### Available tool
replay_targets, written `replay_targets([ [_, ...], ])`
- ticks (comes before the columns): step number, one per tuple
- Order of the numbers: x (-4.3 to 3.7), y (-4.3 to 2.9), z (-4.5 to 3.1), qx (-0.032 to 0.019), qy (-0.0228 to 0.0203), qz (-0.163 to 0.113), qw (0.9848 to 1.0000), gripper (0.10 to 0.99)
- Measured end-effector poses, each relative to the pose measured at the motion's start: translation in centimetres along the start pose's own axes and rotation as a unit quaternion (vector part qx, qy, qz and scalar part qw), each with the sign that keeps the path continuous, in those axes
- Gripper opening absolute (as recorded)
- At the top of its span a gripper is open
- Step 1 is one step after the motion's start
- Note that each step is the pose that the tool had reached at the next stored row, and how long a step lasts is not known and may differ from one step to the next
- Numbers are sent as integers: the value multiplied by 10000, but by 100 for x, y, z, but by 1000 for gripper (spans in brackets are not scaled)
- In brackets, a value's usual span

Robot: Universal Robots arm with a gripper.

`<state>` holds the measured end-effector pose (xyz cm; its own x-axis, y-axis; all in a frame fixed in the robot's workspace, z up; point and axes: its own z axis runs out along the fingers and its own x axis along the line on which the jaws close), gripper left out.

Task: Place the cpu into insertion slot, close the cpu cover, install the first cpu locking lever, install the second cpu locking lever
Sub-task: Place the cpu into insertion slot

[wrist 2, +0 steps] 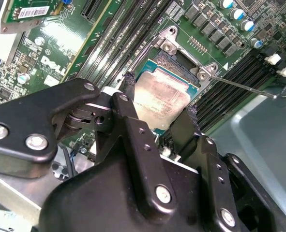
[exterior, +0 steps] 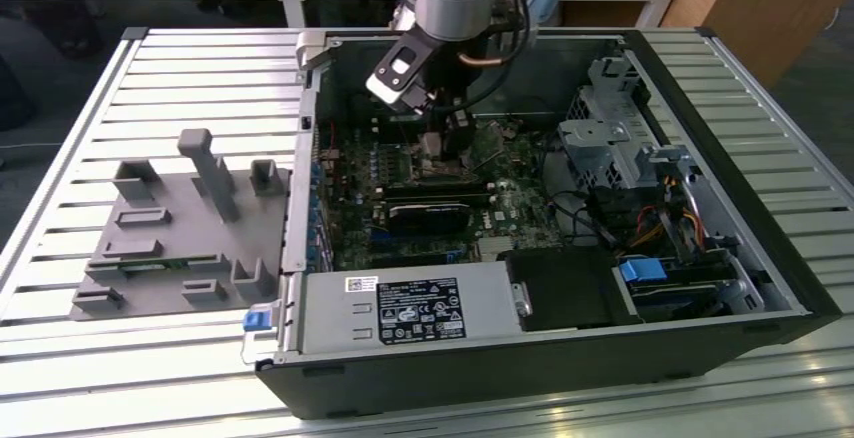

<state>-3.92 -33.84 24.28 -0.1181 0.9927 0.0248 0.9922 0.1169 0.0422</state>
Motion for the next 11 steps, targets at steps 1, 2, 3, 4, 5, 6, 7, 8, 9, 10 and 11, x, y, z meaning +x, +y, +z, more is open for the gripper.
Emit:
replay_targets([
  [1, 0, 0, 4, 1, -1, 17, 10000, 541],
  [2, 0, -1, 9, 3, -2, 34, 10000, 541],
  [3, 1, 0, 15, 4, -3, 47, 10000, 541],
  [4, 3, -1, 22, 4, -3, 58, 10000, 541],
  [5, 5, -1, 29, 5, -4, 66, 10000, 541],
  [6, 11, -1, 37, 6, -4, 74, 10000, 541],
  [7, 18, 0, 45, 7, -4, 83, 10000, 541],
  [8, 25, 1, 55, 7, -4, 94, 10000, 541],
  [9, 32, 1, 63, 8, -7, 108, 9999, 541],
  [10, 42, 2, 71, 9, -9, 124, 9999, 541],
  [11, 52, 3, 80, 10, -11, 139, 9999, 541],
])
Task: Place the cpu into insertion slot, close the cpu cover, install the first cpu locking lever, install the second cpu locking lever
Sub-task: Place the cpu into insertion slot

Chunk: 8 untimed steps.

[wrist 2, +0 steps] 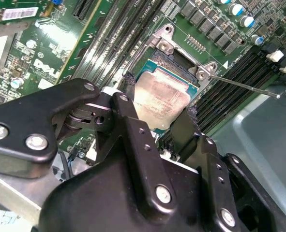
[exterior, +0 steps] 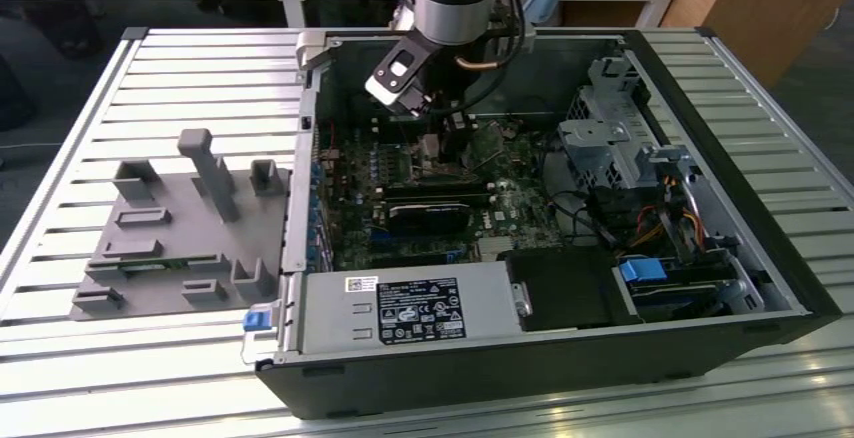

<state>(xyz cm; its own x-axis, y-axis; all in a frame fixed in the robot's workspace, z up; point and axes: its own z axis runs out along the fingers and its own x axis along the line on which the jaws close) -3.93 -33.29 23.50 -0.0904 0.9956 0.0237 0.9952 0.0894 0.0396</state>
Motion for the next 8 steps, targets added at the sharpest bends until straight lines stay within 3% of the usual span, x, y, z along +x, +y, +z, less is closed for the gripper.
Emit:
replay_targets([
  [8, 75, 4, 73, -1, -25, 160, 9999, 541],
])
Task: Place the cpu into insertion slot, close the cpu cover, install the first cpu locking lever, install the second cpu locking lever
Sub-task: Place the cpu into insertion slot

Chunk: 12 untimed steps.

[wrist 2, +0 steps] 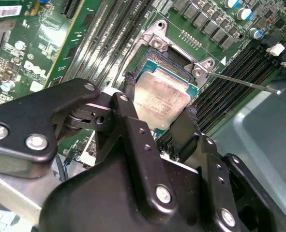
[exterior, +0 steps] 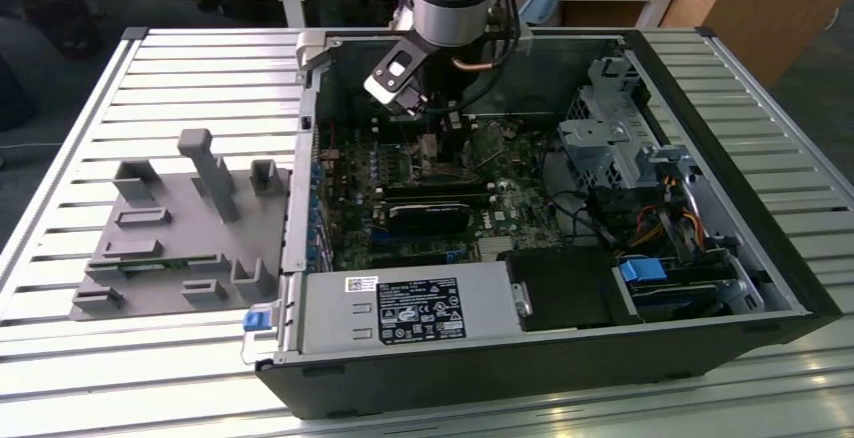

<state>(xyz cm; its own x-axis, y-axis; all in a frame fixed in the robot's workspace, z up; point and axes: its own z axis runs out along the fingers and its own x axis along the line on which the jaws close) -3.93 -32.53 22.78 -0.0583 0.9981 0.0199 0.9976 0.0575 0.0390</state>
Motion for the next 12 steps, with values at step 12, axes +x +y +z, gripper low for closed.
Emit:
replay_targets([
  [12, 30, 1, 92, 5, -77, 111, 9999, 541],
])
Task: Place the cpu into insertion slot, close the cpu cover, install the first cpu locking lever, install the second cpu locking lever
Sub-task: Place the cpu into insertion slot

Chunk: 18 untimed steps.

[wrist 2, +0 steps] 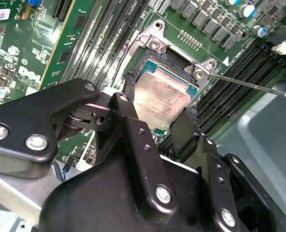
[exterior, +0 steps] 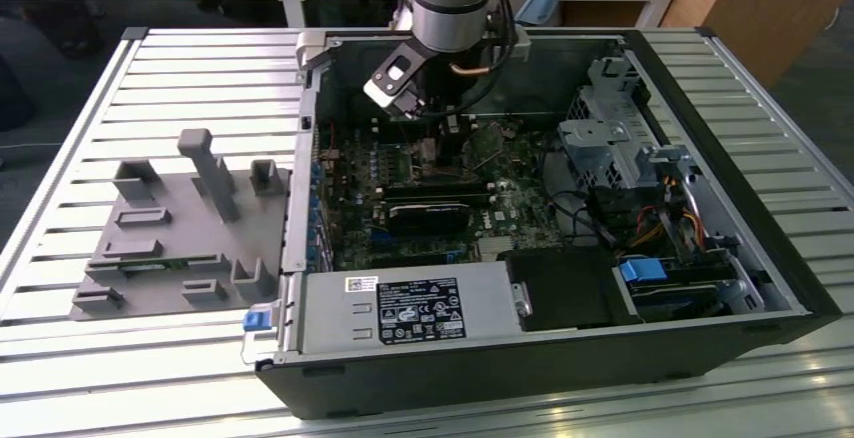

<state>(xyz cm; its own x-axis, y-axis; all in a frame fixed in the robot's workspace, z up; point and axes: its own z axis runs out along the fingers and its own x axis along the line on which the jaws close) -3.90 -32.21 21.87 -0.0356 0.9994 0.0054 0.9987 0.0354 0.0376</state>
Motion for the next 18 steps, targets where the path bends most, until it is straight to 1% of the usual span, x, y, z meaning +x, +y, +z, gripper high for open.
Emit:
replay_targets([
  [2, 0, -1, 24, 1, -30, -1, 10000, 541],
  [4, 3, -2, 58, 2, -42, 5, 10000, 541],
  [10, 38, -2, 120, 2, -44, 86, 10000, 541],
  [14, 39, 2, 154, 2, -45, 110, 9999, 541],
  [18, 38, 26, 175, 3, -46, 132, 9999, 541],
])
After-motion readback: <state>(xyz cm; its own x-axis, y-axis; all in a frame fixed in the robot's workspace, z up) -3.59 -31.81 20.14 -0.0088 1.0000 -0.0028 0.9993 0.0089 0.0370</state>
